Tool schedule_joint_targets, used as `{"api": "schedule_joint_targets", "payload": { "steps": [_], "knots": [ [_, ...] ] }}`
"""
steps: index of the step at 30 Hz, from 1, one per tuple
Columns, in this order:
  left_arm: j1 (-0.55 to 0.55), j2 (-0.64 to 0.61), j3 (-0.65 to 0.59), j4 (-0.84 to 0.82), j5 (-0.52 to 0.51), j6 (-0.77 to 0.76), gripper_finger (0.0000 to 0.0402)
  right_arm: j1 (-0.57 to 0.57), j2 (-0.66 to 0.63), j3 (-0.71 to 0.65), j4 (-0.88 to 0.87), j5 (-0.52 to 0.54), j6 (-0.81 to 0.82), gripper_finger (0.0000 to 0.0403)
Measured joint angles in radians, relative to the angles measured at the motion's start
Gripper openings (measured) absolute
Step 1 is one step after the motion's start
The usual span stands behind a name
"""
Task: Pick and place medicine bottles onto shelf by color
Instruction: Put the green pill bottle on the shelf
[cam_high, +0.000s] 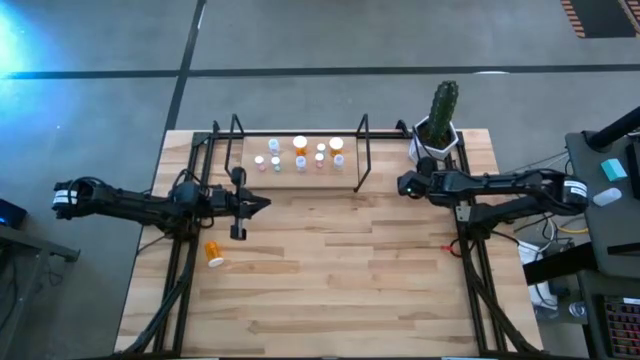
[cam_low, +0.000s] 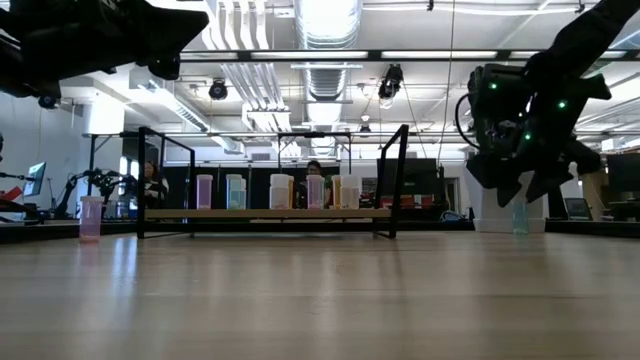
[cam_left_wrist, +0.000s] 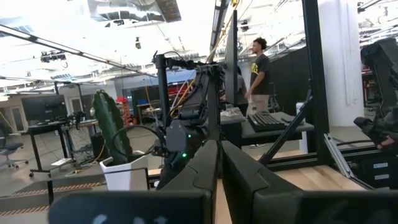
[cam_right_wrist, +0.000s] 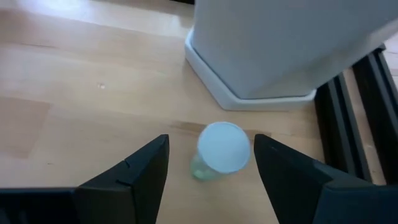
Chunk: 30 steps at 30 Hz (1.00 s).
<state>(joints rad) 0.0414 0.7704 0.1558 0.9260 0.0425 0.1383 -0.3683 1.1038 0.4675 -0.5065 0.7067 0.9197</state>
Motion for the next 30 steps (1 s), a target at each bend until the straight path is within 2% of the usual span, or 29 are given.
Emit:
{"api": "schedule_joint_targets", "payload": {
  "steps": [12, 15, 24, 27, 30],
  "knots": [
    [0.000, 0.000, 0.000, 0.000, 0.000, 0.000, 0.0002, -0.006, 0.011, -0.001, 0.018, -0.002, -0.015, 0.0221],
    [0.000, 0.000, 0.000, 0.000, 0.000, 0.000, 0.0002, -0.006, 0.011, -0.001, 0.018, -0.002, -0.015, 0.0202],
    [0.000, 0.000, 0.000, 0.000, 0.000, 0.000, 0.0002, -0.006, 0.011, -0.001, 0.018, 0.008, -0.039, 0.0109],
    [0.000, 0.000, 0.000, 0.000, 0.000, 0.000, 0.0002, -0.005, 0.010, 0.002, 0.015, 0.010, -0.049, 0.0102],
    [0.000, 0.000, 0.000, 0.000, 0.000, 0.000, 0.0002, -0.003, 0.009, 0.031, 0.003, -0.023, -0.082, 0.0112]
  ]
}}
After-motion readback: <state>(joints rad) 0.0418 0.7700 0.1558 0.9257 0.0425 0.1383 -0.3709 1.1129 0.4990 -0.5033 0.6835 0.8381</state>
